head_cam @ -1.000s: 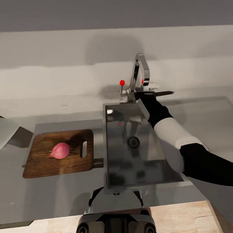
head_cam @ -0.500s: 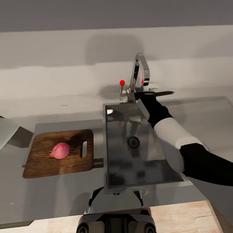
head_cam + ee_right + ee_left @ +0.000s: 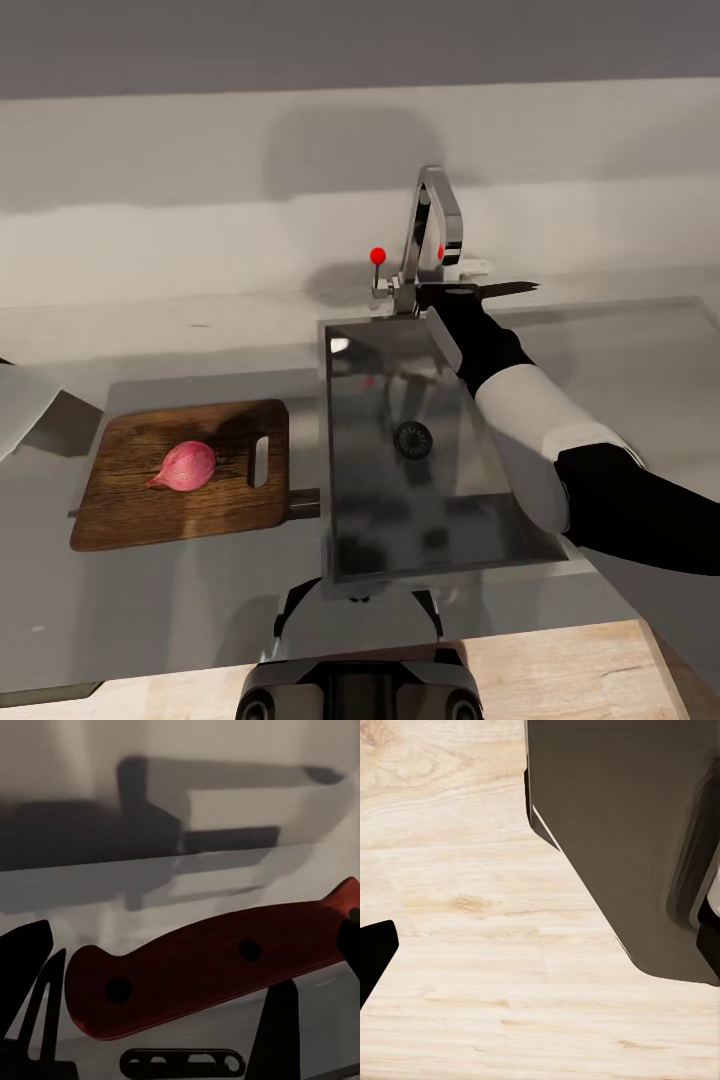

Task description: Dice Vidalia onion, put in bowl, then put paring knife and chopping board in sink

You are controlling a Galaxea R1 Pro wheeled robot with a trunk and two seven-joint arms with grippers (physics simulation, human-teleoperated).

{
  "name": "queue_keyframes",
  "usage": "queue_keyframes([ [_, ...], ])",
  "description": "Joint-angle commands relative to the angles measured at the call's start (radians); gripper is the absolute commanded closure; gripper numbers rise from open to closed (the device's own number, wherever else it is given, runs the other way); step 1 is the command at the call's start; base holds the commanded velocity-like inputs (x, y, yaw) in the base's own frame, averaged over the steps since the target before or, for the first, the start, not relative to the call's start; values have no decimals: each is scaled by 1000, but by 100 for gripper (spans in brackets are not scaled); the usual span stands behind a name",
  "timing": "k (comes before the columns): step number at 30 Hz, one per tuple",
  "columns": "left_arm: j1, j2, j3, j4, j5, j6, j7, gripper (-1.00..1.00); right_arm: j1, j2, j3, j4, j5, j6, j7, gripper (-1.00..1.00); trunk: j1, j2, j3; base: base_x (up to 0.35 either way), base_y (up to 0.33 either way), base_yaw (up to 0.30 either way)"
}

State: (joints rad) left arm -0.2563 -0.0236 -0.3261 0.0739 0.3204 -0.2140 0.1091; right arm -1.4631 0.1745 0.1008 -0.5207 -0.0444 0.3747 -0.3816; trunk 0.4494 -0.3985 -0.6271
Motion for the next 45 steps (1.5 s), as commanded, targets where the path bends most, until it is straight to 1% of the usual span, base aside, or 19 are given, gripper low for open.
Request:
queue_keyframes([
  [1, -1, -1, -8, 4, 6, -7, 1, -100, 0, 0, 4, 0, -11, 6, -5, -100, 1, -1, -1, 0, 0, 0],
  [7, -1, -1, -8, 4, 6, -6, 1, -100, 0, 0, 5, 0, -11, 4, -5, -100, 1, -1, -1, 0, 0, 0],
  [16, -1, -1, -8, 4, 6, -4, 1, -100, 0, -25, 2, 31, -14, 1, -8, -100, 1, -1, -1, 0, 0, 0],
  [23, -1, -2, -8, 4, 6, -3, 1, -100, 0, -35, 2, 35, -14, 1, -8, -100, 1, -1, -1, 0, 0, 0],
  [34, -1, -2, -8, 4, 6, -2, 1, -100, 0, -59, 1, 36, -14, -11, -9, -100, 1, -1, -1, 0, 0, 0],
  [45, -1, -2, -8, 4, 6, -1, 1, -100, 0, -68, 1, 36, -14, -13, -10, -100, 1, -1, -1, 0, 0, 0],
])
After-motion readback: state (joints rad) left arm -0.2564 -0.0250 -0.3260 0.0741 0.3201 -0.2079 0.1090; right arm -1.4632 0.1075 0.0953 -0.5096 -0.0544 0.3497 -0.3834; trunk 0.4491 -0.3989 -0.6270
